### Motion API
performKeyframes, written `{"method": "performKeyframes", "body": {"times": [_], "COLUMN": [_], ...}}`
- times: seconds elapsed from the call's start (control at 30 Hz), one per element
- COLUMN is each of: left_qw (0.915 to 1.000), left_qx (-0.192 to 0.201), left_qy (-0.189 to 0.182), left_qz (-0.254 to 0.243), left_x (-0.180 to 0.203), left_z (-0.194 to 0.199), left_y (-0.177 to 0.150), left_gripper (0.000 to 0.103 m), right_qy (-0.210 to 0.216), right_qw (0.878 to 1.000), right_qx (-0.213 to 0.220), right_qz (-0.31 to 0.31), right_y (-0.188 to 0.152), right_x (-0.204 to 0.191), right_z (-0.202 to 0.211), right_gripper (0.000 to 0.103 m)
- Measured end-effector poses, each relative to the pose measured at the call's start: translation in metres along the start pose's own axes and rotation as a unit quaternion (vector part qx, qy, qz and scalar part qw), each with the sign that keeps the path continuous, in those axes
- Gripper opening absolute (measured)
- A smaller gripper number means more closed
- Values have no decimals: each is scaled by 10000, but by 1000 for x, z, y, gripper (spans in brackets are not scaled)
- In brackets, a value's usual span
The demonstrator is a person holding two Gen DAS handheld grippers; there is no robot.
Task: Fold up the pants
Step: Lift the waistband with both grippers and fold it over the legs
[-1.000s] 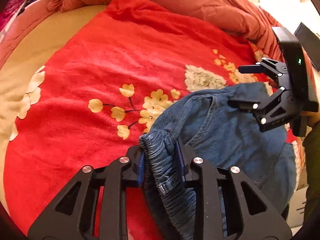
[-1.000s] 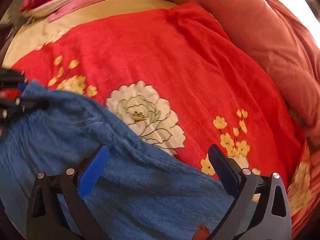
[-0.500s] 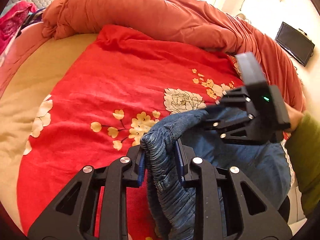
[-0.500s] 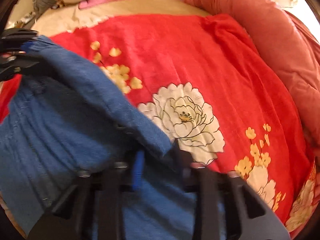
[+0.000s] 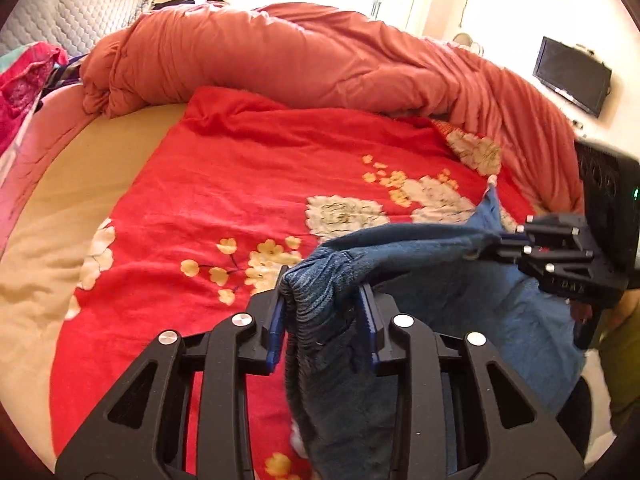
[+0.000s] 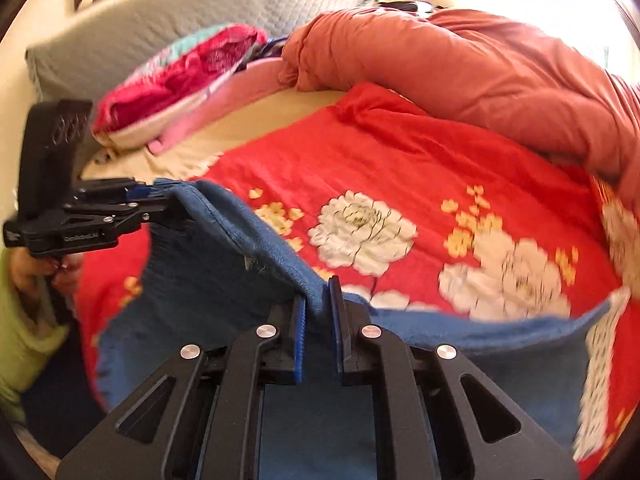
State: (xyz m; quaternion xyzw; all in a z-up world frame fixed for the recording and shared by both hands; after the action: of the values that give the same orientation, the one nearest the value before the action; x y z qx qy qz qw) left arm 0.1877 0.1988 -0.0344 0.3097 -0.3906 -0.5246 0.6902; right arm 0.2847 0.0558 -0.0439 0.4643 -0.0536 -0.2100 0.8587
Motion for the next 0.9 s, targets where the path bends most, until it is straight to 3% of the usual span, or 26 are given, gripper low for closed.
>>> {"method": "performKeyframes", "body": {"times": [0.23, 0.6, 0.8, 0.9], "left_qw": [9995, 9998, 9996, 9977], "left_qx": [155, 182, -177, -489], "left_qy": [-7, 37, 46, 310], "left_qz": [-260, -114, 191, 363], "left_x": [26, 45, 46, 39], "left_z": [27, 87, 96, 93], "left_y": [-9, -58, -83, -97], "left_gripper": [26, 26, 26, 34], "right_qy": [35, 231, 321, 334], "right_qw": [9999, 9992, 9989, 9990], "right_qx": [113, 224, 263, 198], "right_qz": [-72, -256, -205, -238], "right_y": [-15, -70, -92, -103], "right_x": [-30, -79, -103, -108], "right_z": [49, 83, 99, 97], "right_gripper": [9, 9, 10, 10]}}
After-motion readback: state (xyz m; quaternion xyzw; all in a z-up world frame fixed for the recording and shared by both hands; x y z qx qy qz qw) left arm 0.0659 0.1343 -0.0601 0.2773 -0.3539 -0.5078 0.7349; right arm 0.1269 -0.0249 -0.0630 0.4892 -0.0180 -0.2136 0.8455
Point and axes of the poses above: each gripper's, at about its wrist camera, not at the fingertips, and z roughly against the way its jaws point, x to its right, y to its top, the point moved 8 cm from there along -z, roughly the way its jaws point, and after that the axes turned 10 degrees about x, right-handed, at the moved point
